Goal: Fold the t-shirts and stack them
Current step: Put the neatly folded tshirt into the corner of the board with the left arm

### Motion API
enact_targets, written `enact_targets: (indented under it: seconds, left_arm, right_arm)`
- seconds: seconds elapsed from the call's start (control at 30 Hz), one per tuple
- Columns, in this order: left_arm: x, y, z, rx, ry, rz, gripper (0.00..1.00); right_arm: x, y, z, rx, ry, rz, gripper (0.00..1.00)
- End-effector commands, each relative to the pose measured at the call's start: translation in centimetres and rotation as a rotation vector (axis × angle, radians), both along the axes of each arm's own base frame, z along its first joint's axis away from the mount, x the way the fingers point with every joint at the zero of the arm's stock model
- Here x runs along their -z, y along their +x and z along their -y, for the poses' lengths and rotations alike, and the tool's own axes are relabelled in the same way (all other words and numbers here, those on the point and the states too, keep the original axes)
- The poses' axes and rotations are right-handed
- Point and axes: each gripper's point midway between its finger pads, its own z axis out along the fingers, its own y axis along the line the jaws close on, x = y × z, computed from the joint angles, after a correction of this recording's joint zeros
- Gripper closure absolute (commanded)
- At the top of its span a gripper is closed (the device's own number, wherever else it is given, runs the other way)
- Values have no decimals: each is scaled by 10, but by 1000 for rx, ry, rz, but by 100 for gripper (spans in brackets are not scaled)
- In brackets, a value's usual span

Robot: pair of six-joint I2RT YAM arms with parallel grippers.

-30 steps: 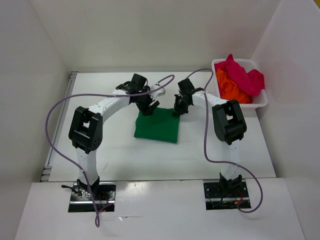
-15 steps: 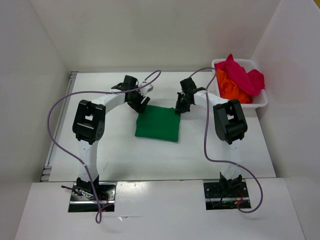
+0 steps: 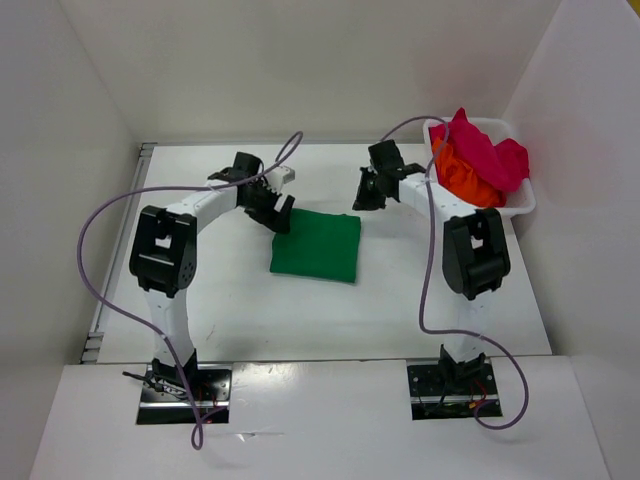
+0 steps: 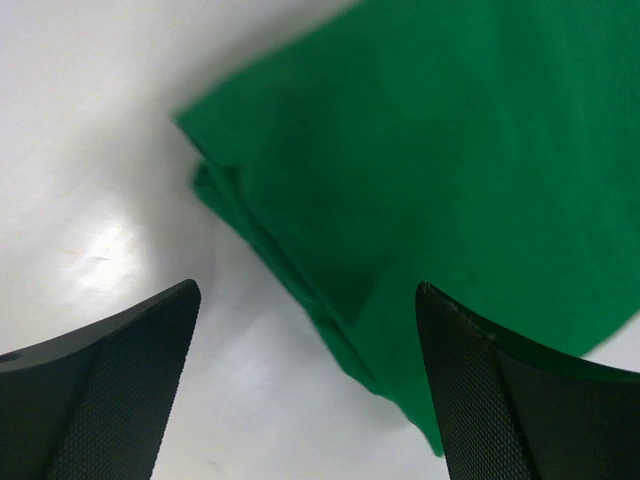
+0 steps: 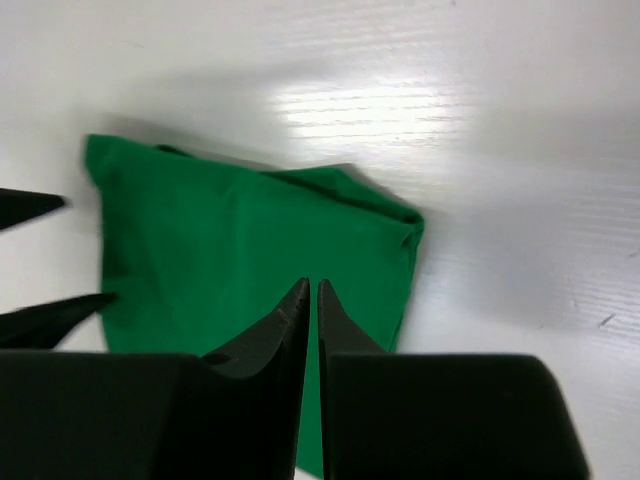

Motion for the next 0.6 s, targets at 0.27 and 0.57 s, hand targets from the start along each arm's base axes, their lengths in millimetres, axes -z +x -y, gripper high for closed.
enact_targets:
  seconds: [0.27, 0.57]
  left_arm:
    - [52, -63, 5, -22, -58, -302, 15]
    - [42, -64, 24, 28, -142, -331, 92]
  right_arm:
    - [-101, -31, 16, 18, 54, 176, 88]
    - [-136, -45, 36, 78, 33, 239, 87]
